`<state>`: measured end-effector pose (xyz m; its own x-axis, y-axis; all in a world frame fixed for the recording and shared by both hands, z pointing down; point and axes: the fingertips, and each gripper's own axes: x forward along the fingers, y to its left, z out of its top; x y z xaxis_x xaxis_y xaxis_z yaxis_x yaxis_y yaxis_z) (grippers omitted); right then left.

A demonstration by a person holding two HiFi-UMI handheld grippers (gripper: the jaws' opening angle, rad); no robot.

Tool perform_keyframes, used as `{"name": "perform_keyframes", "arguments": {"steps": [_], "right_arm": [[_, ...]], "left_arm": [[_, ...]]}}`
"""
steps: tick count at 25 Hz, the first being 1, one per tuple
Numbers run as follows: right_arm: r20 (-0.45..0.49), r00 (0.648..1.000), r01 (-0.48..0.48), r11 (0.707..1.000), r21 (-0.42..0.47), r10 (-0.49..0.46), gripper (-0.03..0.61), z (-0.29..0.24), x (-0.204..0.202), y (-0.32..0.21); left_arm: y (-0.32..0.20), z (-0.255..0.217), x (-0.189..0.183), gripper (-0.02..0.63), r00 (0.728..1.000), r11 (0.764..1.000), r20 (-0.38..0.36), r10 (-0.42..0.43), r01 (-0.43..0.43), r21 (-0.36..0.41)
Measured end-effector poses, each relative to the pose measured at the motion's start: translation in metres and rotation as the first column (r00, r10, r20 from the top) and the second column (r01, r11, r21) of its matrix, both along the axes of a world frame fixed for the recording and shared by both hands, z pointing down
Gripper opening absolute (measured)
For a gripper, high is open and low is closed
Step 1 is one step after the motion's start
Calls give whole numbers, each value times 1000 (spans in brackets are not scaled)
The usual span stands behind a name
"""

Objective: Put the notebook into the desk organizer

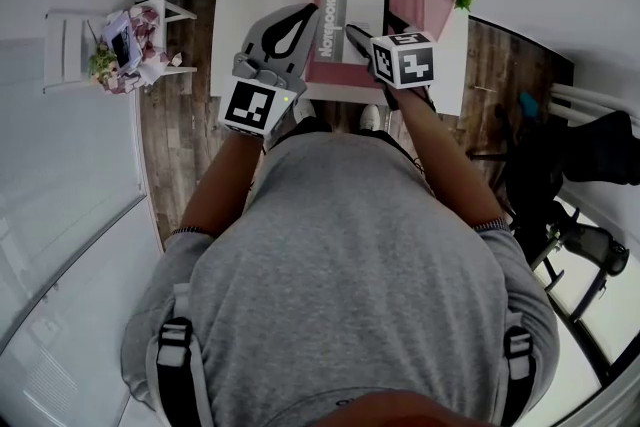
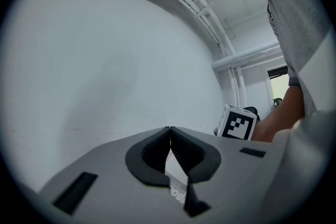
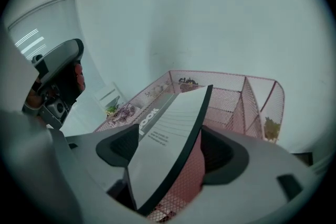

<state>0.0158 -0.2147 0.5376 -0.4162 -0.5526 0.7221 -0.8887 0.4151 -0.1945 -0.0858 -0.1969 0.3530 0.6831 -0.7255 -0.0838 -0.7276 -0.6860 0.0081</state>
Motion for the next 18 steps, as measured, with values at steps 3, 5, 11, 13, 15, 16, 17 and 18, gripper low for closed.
{"name": "perform_keyframes", "arguments": {"steps": [3,5,11,13,15,16,17,18], "right_arm": [[-16,1000,-17,1000,12,17,394,-2,2,-1],[-22,999,-30,999,17,30,397,-4,5,-1],[-19,998,-62,998,18,62,397,-6,8,-1],[-17,997,-73,997,23,73,397,-7,9,-1],[-11,997,-80,996,31,80,397,-10,8,0],[-6,997,-80,996,34,80,397,-11,7,0],[0,997,-77,996,37,77,382,-12,6,1],[8,997,-73,997,41,72,356,-13,3,3]], "left_arm": [[0,1,-1,20,1000,1000,7,12,-12,3],[0,1,-2,20,1000,1000,5,22,-22,3],[-3,-1,-1,20,999,999,-3,53,-53,6],[-3,0,-2,20,998,998,-2,65,-65,5],[-4,3,-2,20,997,997,6,77,-77,0],[-3,6,-2,20,996,996,15,84,-84,-3],[-3,8,-3,20,996,996,20,91,-91,-7],[-3,9,-3,20,995,995,22,98,-97,-10]]}}
